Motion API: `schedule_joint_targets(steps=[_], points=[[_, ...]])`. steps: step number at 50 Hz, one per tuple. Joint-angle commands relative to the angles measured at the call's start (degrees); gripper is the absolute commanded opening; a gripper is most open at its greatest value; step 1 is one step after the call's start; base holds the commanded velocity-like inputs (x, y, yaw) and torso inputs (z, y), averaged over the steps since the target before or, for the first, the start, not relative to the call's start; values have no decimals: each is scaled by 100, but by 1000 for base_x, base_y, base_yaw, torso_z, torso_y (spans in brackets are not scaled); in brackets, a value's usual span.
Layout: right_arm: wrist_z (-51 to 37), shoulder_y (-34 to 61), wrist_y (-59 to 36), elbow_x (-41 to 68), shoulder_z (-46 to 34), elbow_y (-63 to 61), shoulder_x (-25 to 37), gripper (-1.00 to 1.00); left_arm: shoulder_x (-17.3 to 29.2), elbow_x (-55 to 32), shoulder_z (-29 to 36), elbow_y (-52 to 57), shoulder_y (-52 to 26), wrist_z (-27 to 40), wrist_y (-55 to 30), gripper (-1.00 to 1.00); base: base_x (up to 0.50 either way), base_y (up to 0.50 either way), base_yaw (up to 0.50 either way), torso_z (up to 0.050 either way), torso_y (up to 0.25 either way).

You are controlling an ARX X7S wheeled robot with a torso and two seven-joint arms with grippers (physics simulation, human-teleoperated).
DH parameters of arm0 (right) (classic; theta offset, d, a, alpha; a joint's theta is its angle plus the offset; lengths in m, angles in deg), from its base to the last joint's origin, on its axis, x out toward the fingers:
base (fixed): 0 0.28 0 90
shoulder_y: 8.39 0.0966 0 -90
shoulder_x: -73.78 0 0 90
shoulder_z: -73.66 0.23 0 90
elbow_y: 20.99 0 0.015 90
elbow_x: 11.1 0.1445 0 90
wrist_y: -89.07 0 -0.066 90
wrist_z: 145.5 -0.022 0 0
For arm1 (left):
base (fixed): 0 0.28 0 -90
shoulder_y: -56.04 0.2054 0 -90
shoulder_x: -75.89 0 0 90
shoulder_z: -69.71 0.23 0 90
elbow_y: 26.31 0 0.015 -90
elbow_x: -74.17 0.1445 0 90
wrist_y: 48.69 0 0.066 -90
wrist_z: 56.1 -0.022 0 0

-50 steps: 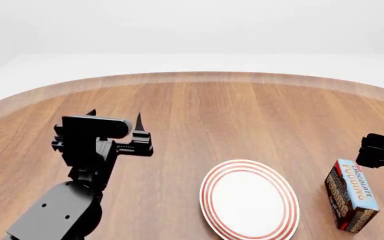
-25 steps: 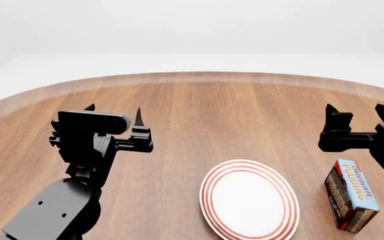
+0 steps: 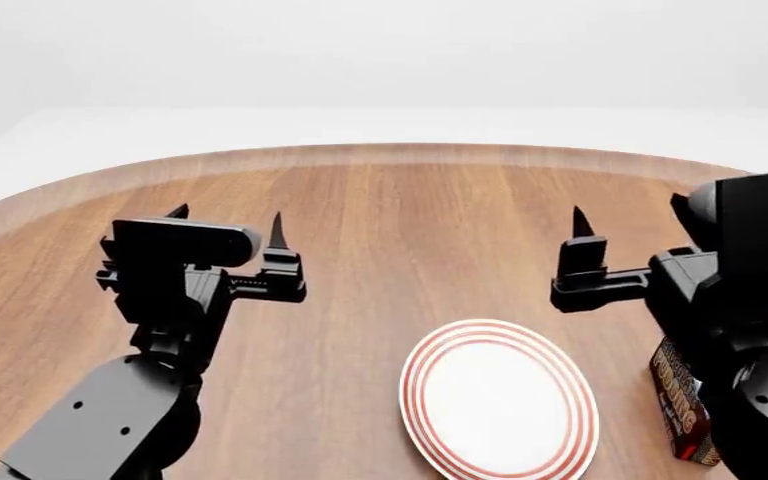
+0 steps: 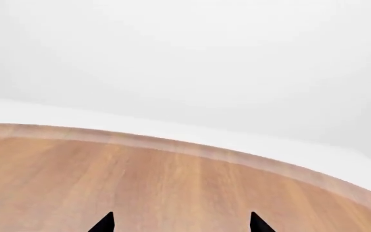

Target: Put the chocolate pudding to the right of the plate.

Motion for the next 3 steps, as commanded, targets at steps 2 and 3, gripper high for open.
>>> schedule_joint_targets(steps=[2,3], points=[[293,-112,280,-656,-471,-85,-290,100,10,-24,21,27,-20,20,-9,100,0,0,0,0,0],[319,-133,316,-759,-528,-87,-307,100,13,-19,27,28,-16,21,-4,100,0,0,0,0,0]])
